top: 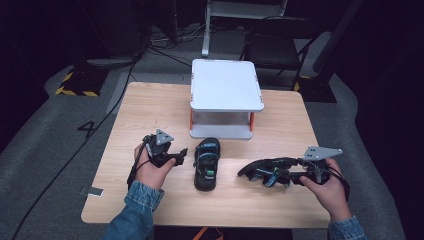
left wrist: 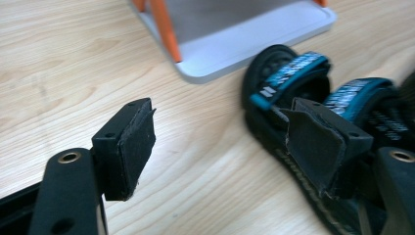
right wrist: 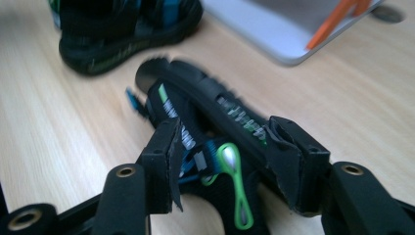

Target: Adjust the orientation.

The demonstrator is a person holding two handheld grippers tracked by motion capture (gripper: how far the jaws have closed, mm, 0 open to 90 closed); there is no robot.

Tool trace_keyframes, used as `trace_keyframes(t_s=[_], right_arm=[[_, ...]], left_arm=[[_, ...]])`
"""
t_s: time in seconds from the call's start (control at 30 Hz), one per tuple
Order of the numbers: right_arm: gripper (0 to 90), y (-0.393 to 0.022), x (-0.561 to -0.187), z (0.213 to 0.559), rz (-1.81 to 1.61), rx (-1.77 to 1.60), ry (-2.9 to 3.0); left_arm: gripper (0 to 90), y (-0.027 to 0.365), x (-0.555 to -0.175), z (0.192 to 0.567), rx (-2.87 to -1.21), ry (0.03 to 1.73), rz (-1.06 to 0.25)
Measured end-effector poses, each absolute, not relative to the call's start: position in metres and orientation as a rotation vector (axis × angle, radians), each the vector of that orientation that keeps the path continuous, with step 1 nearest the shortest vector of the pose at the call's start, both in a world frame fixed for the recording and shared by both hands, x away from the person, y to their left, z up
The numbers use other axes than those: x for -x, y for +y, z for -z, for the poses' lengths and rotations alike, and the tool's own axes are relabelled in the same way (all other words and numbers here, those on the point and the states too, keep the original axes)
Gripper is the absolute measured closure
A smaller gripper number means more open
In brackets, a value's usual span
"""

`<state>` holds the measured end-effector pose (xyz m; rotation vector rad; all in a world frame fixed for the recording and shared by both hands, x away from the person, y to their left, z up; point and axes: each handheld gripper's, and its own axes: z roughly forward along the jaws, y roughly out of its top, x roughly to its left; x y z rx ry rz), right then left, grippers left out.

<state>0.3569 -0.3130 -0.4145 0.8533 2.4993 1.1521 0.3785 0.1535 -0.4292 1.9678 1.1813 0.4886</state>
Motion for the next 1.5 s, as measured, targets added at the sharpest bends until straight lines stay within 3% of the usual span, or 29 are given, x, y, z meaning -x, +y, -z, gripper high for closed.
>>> trace_keyframes(t_s=[0.2,0.3,0.4,0.43,0.5,0.87,1.33,1.5], right_arm=[[49.4,-0.301,-0.358,0.423,-1.050,-0.791,2.608],[58.4,-0.293,-0.359,0.428,-0.947,-0.747,2.700],[78.3,-0.293,-0.359,0.426,-0.894,-0.743,2.698],[78.3,-0.293,-0.359,0.426,-0.894,-0.743,2.698],[87.1,-0.296,-0.358,0.422,-0.940,-0.758,2.740],[87.2,-0.302,-0.366,0.402,-1.136,-0.800,2.419],[84.6,-0.269,-0.406,0.429,-1.107,-0.801,2.269],[56.8,-0.268,-0.413,0.427,-1.121,-0.804,2.219]], left_arm=[[26.7,0.162,-0.379,0.431,-1.968,1.202,-0.496],[26.7,0.164,-0.378,0.434,-1.976,1.209,-0.480],[26.6,0.167,-0.378,0.437,-1.972,1.213,-0.431],[26.6,0.167,-0.378,0.437,-1.972,1.213,-0.431],[26.6,0.168,-0.376,0.436,-1.970,1.219,-0.442],[25.6,0.183,-0.368,0.441,-1.955,1.262,-0.479],[25.7,0.202,-0.347,0.448,-1.948,1.323,-0.490],[25.7,0.203,-0.345,0.450,-1.954,1.322,-0.488]])
